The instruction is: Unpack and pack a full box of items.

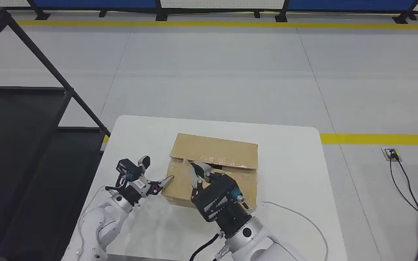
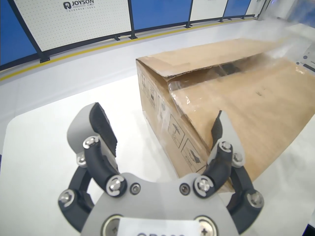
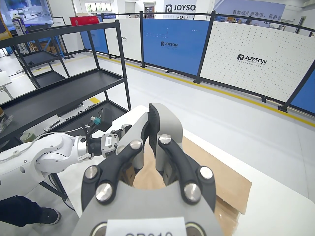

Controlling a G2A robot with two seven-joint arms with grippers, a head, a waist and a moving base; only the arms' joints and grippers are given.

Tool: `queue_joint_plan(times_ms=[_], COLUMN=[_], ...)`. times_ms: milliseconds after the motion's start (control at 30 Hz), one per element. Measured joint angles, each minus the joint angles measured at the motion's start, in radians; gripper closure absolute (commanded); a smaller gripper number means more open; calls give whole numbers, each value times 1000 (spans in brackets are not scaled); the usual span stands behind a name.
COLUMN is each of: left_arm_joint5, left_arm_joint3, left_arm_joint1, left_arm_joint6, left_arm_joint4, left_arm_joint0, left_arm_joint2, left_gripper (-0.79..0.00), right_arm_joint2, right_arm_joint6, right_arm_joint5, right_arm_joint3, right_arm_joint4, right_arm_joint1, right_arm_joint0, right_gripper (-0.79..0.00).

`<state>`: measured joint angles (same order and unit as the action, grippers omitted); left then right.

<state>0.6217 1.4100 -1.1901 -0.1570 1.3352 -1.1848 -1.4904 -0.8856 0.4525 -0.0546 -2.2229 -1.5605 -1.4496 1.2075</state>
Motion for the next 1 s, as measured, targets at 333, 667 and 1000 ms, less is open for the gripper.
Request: queue_joint_plan(times_ms=[333, 667, 1000], left_arm_joint5=[-4, -16, -26], left_arm_joint3=[-17, 1, 32], left_arm_joint1=[3, 7, 12], left_arm_joint6=[-4, -12, -19], left_arm_joint4=[-9, -15, -20], left_arm_joint0=[13, 8, -9], left_arm_joint2=[18, 28, 25], left_gripper=[-785, -785, -785], right_arm_joint2=[9, 12, 126], right_arm_joint6=[49, 482, 641], right_arm_joint5=[12, 23, 77], right_arm_joint3=[19, 71, 172], right_arm_joint4=[2, 66, -128], right_arm_joint1=[-10, -33, -46], right_arm_joint0=[-6, -145, -176], right_gripper=[0, -785, -785])
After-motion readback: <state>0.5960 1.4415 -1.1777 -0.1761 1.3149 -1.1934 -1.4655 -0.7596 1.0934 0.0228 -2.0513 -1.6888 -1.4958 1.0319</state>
